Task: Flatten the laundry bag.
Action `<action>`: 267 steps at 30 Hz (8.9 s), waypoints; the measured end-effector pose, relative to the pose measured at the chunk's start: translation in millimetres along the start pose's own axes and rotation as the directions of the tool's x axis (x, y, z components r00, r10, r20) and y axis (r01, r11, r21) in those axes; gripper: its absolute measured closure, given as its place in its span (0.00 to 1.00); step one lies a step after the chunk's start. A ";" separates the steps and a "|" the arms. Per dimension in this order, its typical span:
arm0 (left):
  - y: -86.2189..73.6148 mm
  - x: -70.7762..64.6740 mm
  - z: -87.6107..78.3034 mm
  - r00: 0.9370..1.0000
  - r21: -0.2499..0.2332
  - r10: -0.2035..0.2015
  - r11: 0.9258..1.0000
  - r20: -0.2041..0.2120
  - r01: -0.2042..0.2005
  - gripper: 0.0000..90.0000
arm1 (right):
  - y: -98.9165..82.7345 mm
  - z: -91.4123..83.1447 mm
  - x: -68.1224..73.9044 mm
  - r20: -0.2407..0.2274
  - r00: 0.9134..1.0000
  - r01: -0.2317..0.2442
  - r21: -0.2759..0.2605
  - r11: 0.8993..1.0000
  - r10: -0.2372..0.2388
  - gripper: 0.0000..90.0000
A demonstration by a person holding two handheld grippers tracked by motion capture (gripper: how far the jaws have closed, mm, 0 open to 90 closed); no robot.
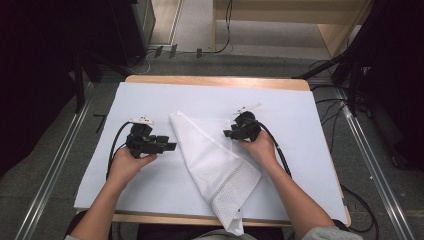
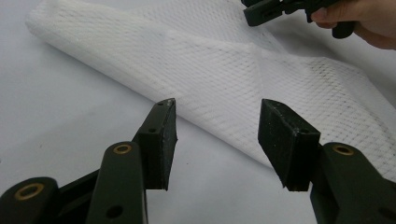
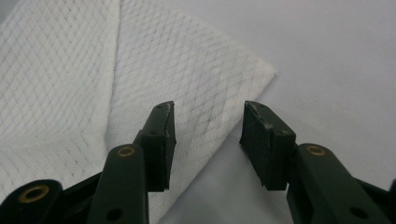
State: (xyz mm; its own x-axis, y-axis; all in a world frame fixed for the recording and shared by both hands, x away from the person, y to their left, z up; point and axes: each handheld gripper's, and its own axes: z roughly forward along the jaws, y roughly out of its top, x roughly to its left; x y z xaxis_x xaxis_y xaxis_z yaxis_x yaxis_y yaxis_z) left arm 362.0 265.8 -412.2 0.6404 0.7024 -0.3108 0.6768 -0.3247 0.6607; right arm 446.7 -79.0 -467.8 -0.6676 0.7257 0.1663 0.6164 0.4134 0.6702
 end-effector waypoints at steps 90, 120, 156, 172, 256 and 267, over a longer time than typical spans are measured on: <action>66.8 -133.7 115.8 0.923 0.091 0.288 0.943 0.256 -0.320 0.48 | -65.0 -118.6 -62.7 0.172 0.968 -0.166 -0.108 0.980 0.183 0.74; 57.5 -111.9 186.2 0.941 0.156 0.263 0.941 0.215 -0.299 1.00 | -71.5 -116.0 -64.2 0.159 0.970 -0.171 -0.093 0.981 0.184 0.74; 62.7 -69.1 91.6 0.969 0.058 0.168 0.982 0.180 -0.181 1.00 | -63.0 -98.0 -51.2 0.098 0.982 -0.156 -0.063 0.986 0.162 0.77; 60.1 -46.6 63.4 0.980 0.007 0.135 0.990 0.145 -0.137 0.88 | -70.0 -88.8 -36.2 0.040 0.993 -0.114 0.049 0.992 0.112 0.98; 15.9 18.3 -19.5 0.999 -0.062 -0.040 0.997 0.008 0.041 0.52 | 52.3 -21.4 73.3 -0.231 0.965 0.099 -0.104 0.990 -0.121 0.82; 16.4 24.4 -25.7 0.998 -0.073 -0.059 0.996 -0.003 0.059 0.52 | 50.8 -53.6 54.0 -0.196 0.976 0.066 -0.139 0.988 -0.093 0.77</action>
State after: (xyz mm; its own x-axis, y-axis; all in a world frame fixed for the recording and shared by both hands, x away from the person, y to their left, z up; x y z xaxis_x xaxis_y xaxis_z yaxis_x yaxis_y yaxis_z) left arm 379.4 294.0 -391.5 0.5979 0.7225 -0.3471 0.6852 -0.2360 0.6891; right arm 419.5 -48.3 -386.0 -0.7906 0.5625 0.2418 0.5070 0.3800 0.7737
